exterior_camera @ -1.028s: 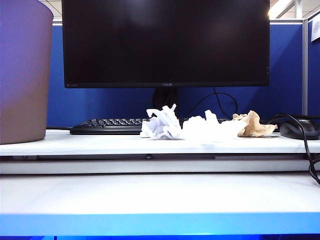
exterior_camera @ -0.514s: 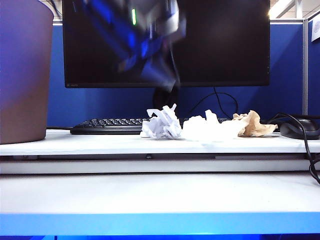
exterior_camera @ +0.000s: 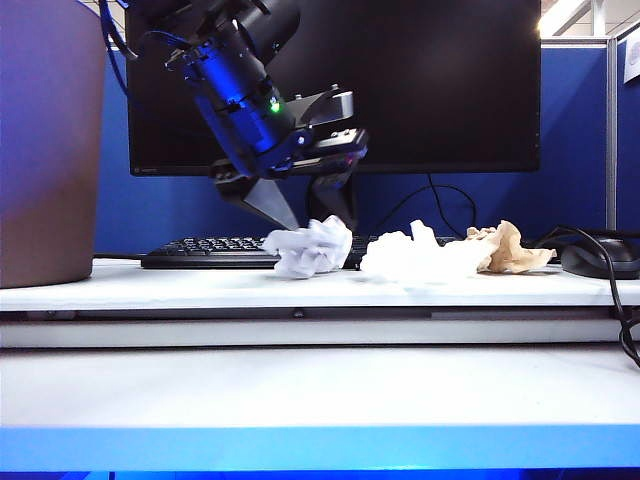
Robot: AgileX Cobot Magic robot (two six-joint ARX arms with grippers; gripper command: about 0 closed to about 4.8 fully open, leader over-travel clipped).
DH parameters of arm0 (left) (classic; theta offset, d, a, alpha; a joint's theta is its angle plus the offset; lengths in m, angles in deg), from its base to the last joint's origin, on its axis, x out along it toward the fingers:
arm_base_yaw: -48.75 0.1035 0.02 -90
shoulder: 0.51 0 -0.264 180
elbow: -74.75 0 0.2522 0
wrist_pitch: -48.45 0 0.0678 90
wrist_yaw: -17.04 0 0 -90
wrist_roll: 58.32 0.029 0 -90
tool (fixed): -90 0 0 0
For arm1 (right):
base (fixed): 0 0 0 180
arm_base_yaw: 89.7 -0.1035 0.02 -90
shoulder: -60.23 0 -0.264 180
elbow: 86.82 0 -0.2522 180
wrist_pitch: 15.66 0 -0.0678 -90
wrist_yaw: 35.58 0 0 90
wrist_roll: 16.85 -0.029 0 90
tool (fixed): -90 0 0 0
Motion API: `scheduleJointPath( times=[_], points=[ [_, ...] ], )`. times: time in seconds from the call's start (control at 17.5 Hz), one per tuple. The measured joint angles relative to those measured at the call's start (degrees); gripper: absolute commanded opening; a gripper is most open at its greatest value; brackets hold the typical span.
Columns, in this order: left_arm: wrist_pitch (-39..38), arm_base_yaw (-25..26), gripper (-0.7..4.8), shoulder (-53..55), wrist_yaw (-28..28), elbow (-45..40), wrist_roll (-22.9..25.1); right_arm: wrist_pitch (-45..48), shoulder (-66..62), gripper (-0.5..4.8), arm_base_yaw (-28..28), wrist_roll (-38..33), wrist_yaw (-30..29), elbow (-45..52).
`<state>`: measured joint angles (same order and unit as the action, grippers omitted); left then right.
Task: Pick up all paper balls from the table and place them in the pink trash can.
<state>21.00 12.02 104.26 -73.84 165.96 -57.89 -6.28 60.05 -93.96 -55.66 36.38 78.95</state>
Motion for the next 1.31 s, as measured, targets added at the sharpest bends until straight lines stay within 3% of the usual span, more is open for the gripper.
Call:
scheduleJointPath(
  times=[0.06, 0.23, 0.29, 0.34, 0.74, 0.97, 1.08, 1.14, 1.26, 1.31],
  points=[
    [0.0, 0.0, 3.71, 0.0, -1.0, 0.0, 0.0, 0.0, 0.0, -0.05, 0.0, 0.0, 0.0, 0.0],
    [0.0, 0.0, 2.05, 0.0, -2.4, 0.0, 0.2, 0.0, 0.0, -0.05, 0.0, 0.0, 0.0, 0.0],
    [0.2, 0.0, 0.84, 0.2, -3.9, 0.0, 0.2, 0.0, 0.0, -0.05, 0.0, 0.0, 0.0, 0.0],
    [0.2, 0.0, -0.01, 0.8, -5.2, 0.0, 1.0, 0.0, 0.0, -0.05, 0.0, 0.0, 0.0, 0.0],
    [-1.0, 0.0, -0.06, 1.3, -5.4, 0.0, 3.0, 0.0, 0.0, -0.05, 0.0, 0.0, 0.0, 0.0],
    [-1.0, 0.0, -0.06, -7.8, -5.4, 0.2, 3.9, 0.0, 0.0, -0.05, 0.0, 0.0, 0.0, 0.0],
    [-0.9, 0.0, 0.00, -11.4, -5.4, 0.2, 5.2, 0.0, 0.0, -0.05, 0.0, 0.0, 0.0, 0.0],
    [-0.5, 0.0, 0.59, -13.0, -4.9, 0.3, 6.2, 0.0, 0.0, -0.05, 0.0, 0.0, 0.0, 0.0],
    [-0.9, 0.2, 3.70, -12.1, -4.6, 0.4, 6.3, 0.0, 0.0, -0.05, 0.0, 0.0, 0.0, 0.0],
    [-1.9, 0.2, 4.05, -11.0, -4.6, 0.2, 6.3, 0.0, 0.0, -0.05, 0.0, 0.0, 0.0, 0.0]
  ],
)
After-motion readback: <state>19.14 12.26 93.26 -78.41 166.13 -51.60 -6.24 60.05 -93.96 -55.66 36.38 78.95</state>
